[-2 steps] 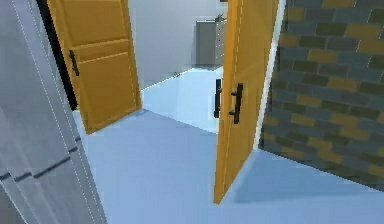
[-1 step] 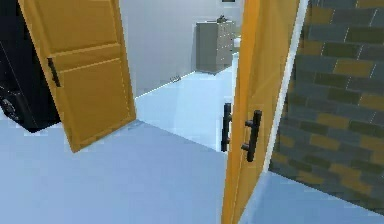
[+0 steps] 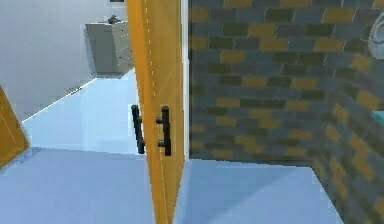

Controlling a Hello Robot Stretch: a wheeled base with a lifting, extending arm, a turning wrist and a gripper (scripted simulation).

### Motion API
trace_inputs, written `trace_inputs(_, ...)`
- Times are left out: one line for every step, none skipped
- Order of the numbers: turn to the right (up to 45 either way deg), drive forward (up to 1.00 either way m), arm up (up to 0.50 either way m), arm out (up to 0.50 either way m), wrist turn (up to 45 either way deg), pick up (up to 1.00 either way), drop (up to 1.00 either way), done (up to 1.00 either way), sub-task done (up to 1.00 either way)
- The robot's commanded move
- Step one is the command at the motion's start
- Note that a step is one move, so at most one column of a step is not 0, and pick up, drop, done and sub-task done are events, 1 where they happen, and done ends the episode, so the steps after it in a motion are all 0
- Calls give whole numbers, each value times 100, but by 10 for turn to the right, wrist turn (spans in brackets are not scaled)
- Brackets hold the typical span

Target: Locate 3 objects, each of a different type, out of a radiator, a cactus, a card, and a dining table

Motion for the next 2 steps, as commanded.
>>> trace_inputs(0,30,0,0,0,0,0,0,0)
trace_inputs(-450,0,0,0,0,0,0,0,0)
